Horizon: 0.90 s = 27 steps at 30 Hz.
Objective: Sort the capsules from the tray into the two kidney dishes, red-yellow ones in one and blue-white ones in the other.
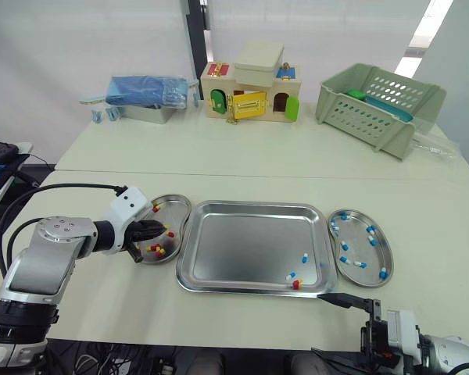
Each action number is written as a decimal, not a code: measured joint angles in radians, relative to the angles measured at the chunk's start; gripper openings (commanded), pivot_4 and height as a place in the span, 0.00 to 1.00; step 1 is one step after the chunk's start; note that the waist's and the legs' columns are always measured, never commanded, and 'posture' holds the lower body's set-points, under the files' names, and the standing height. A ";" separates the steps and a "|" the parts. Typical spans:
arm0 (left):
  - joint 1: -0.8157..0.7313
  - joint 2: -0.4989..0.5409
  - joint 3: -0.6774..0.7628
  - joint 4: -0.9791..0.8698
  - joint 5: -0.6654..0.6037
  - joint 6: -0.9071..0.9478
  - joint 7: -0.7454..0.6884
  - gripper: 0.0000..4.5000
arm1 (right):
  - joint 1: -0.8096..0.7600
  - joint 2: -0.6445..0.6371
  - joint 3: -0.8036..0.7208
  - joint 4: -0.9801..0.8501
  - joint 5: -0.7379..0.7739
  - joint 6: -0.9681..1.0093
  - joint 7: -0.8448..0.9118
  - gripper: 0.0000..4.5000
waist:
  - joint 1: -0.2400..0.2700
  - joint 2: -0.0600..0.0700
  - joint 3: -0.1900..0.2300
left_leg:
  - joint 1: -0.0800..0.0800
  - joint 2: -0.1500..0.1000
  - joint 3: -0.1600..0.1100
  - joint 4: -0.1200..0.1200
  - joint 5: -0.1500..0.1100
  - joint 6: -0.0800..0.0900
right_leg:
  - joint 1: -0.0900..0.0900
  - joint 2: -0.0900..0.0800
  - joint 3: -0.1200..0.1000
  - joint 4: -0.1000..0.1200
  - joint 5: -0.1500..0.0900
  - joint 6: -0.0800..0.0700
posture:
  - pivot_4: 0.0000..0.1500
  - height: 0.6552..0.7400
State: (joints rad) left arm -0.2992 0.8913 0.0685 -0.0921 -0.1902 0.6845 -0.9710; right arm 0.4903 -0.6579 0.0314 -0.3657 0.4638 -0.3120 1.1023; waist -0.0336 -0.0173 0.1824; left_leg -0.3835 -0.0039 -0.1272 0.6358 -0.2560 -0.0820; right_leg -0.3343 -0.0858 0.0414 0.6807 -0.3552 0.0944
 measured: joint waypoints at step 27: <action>0.149 0.151 0.306 0.173 -0.145 -0.154 -0.150 0.99 | 0.148 -0.112 -0.384 -0.145 0.229 0.356 -0.123 1.00 | -0.005 0.000 0.000 | 0.001 0.000 0.002 -0.001 0.000 0.000 | 0.000 0.000 0.001 0.000 0.000 0.000 | 1.00 1.00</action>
State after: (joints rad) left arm -0.1506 1.0428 0.3740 0.0806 -0.3347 0.5307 -1.1209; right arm 0.6383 -0.7699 -0.3522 -0.5109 0.6924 0.0437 0.9795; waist -0.0386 -0.0172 0.1823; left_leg -0.3830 -0.0034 -0.1257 0.6344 -0.2561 -0.0818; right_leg -0.3348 -0.0859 0.0425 0.6806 -0.3552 0.0943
